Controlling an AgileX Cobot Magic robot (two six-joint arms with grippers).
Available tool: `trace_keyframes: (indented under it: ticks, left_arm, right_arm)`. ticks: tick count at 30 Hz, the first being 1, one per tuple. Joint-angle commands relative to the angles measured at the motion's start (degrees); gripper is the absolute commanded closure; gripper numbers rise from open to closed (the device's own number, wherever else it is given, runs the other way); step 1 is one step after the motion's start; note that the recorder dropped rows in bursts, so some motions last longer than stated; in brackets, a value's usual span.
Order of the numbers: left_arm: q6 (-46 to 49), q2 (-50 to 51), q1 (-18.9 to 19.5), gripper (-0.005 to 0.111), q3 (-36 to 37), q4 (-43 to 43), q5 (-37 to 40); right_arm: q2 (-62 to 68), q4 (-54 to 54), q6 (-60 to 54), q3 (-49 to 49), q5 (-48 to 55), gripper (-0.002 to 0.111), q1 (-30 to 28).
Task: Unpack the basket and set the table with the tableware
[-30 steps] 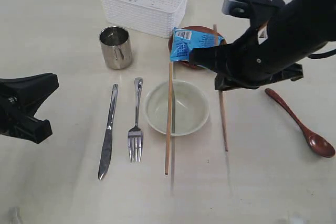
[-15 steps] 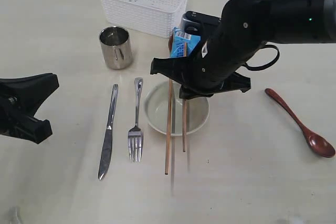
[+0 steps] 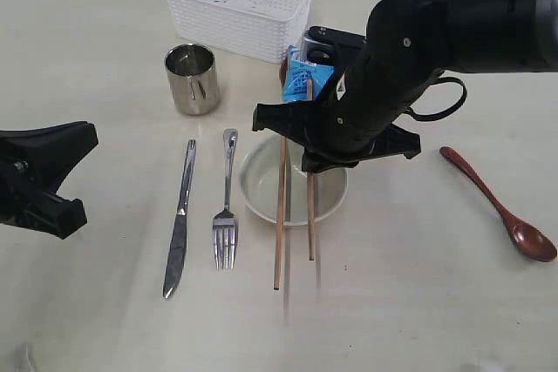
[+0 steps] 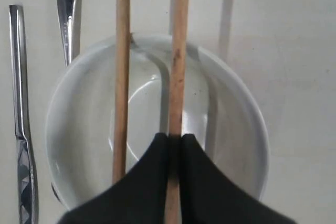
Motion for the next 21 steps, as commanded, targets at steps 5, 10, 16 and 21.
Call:
trace_keyframes:
  ticks: [5, 10, 16, 21]
  left_arm:
    - [0.0, -0.3, -0.1, 0.107, 0.4, 0.0, 0.0]
    - [0.0, -0.3, -0.1, 0.107, 0.4, 0.0, 0.0]
    - [0.0, -0.3, -0.1, 0.107, 0.4, 0.0, 0.0]
    - [0.0, -0.3, -0.1, 0.107, 0.4, 0.0, 0.0]
  right_arm:
    - [0.0, 0.3, -0.4, -0.3, 0.1, 0.108, 0.1]
    - [0.0, 0.1, -0.4, -0.3, -0.1, 0.108, 0.1]
    - [0.0, -0.1, -1.1, -0.3, -0.1, 0.108, 0.1]
    - [0.0, -0.1, -2.0, -0.3, -0.1, 0.108, 0.1]
